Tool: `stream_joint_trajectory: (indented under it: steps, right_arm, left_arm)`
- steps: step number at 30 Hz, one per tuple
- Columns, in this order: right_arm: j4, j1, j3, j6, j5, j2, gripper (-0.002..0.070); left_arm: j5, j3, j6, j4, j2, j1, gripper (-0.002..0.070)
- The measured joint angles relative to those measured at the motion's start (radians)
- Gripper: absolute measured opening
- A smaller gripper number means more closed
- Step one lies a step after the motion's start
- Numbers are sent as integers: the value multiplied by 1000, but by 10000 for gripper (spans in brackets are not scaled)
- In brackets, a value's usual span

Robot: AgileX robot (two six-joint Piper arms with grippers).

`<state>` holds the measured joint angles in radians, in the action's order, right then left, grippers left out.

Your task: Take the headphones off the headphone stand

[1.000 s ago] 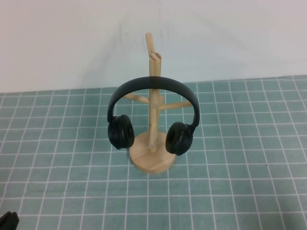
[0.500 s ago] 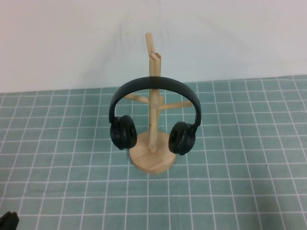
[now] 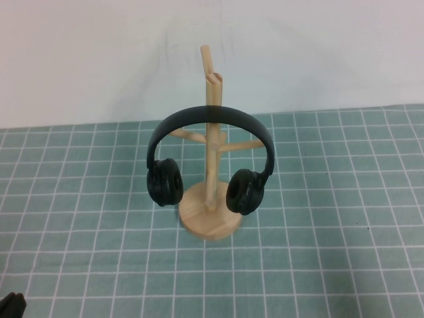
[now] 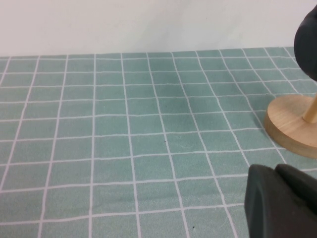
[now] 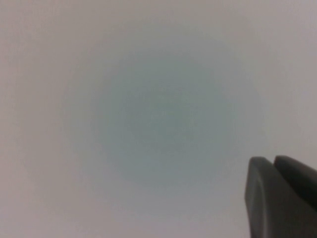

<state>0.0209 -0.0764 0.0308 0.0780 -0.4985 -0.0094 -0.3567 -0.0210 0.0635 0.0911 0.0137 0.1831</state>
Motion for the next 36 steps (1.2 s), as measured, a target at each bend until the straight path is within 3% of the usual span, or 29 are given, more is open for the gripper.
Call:
stream_joint_trajectory:
  steps: [6,10,13,16,23,26,29,32,36]
  right_arm:
    - [19,0,-17,139,-300,-6,-6]
    - [34,0,-169,190,-294,-6,-6]
    - [34,0,-374,222,-118,-6,-6]
    - [34,-2,-606,235,188,26,-6]
    - [34,-2,-1061,210,913,336,-6]
    - [33,-2,-1116,109,1120,479,-6]
    - [65,-2,-1104,68,1192,587,-6]
    - [240,-2,-1059,-3,1245,686,-6]
    - [515,-2,-1005,-336,1389,830,-6]
  left_arm:
    - [0,0,0,0,0,0,-6]
    - [0,0,0,0,0,0,-6]
    - [0,0,0,0,0,0,-6]
    - [0,0,0,0,0,0,-6]
    - [0,0,0,0,0,0,-6]
    - [0,0,0,0,0,0,-6]
    - [0,0,0,0,0,0,-6]
    - [0,0,0,0,0,0,-6]
    - [0,0,0,0,0,0,-6]
